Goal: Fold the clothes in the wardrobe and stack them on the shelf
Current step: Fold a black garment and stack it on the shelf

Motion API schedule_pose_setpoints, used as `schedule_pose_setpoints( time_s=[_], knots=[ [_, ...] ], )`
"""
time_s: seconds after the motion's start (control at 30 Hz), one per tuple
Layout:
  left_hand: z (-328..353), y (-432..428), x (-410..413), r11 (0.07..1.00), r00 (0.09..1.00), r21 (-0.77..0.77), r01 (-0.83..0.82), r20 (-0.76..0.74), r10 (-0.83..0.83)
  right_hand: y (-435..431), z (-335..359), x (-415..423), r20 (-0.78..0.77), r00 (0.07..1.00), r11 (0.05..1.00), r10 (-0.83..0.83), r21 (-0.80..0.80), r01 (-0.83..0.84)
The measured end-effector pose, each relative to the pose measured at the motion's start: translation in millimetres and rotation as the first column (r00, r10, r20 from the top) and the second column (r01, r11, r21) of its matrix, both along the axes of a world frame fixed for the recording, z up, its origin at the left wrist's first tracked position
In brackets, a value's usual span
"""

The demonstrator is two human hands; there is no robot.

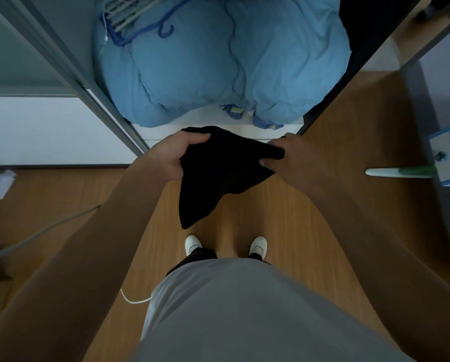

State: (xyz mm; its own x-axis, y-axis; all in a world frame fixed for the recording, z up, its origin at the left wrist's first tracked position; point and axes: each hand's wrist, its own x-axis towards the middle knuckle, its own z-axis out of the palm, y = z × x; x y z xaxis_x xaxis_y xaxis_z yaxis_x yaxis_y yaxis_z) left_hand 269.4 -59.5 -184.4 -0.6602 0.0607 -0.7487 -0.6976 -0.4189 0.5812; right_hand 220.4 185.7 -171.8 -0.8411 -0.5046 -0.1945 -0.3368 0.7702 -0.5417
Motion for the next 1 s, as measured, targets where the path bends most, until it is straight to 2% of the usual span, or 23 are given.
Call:
schedule_pose_setpoints(
  time_s=[0.07,0.1,0.17,0.23,0.3,0.37,0.47,0.57,0.67,0.87,0.93,1.0],
  knots=[
    [3.4,-3.4,-0.7,1.000,1.000,0.005,0.017,0.004,-0.017,-1.8,2.2,-1.9,-0.102,0.995,1.000,0.021,0.001,-0.021],
    [4.8,-5.6,-0.4,1.000,1.000,0.008,0.022,0.004,-0.022,-1.5,4.4,-3.1,-0.102,0.993,0.997,0.061,-0.030,-0.065],
    [8.3,-9.6,0.0,0.999,0.999,0.012,0.038,0.009,-0.038,-0.5,10.6,-6.8,0.016,0.983,0.967,0.185,-0.182,-0.179],
    [13.0,-12.1,-1.2,0.998,0.998,-0.009,0.056,0.007,-0.056,-2.1,18.3,-8.6,0.235,0.934,0.922,0.268,-0.342,-0.179],
    [18.0,-14.4,-4.6,0.998,1.000,-0.057,0.002,0.004,-0.002,-3.4,20.5,-12.6,0.440,0.870,0.902,0.222,-0.432,-0.011],
    [19.6,-18.7,-7.6,0.986,0.991,-0.102,-0.132,-0.021,0.131,-3.5,18.3,-18.8,0.576,0.805,0.845,0.144,-0.495,0.203],
    [13.4,-26.6,-6.6,0.959,0.948,-0.107,-0.262,-0.213,0.236,-0.1,14.6,-22.5,0.755,0.647,0.710,0.107,-0.513,0.482],
    [0.7,-24.7,3.2,0.979,0.913,-0.120,-0.165,-0.395,0.105,1.8,14.2,-20.9,0.809,0.574,0.663,0.127,-0.500,0.557],
    [-13.6,-19.4,12.0,0.992,0.898,-0.124,0.012,-0.435,-0.065,1.2,16.0,-20.9,0.852,0.513,0.591,0.102,-0.467,0.658],
    [-27.0,-33.1,21.6,0.965,0.840,-0.054,0.256,-0.481,-0.250,-5.8,24.9,-27.2,0.867,0.480,0.586,0.132,-0.459,0.668],
    [-27.1,-34.5,22.4,0.934,0.801,-0.155,0.321,-0.482,-0.355,-4.7,26.2,-29.2,0.870,0.468,0.560,0.156,-0.468,0.683],
    [-30.8,-28.7,21.3,0.900,0.816,-0.337,0.276,-0.413,-0.405,-4.3,25.8,-31.5,0.883,0.449,0.574,0.135,-0.440,0.691]
  ],
)
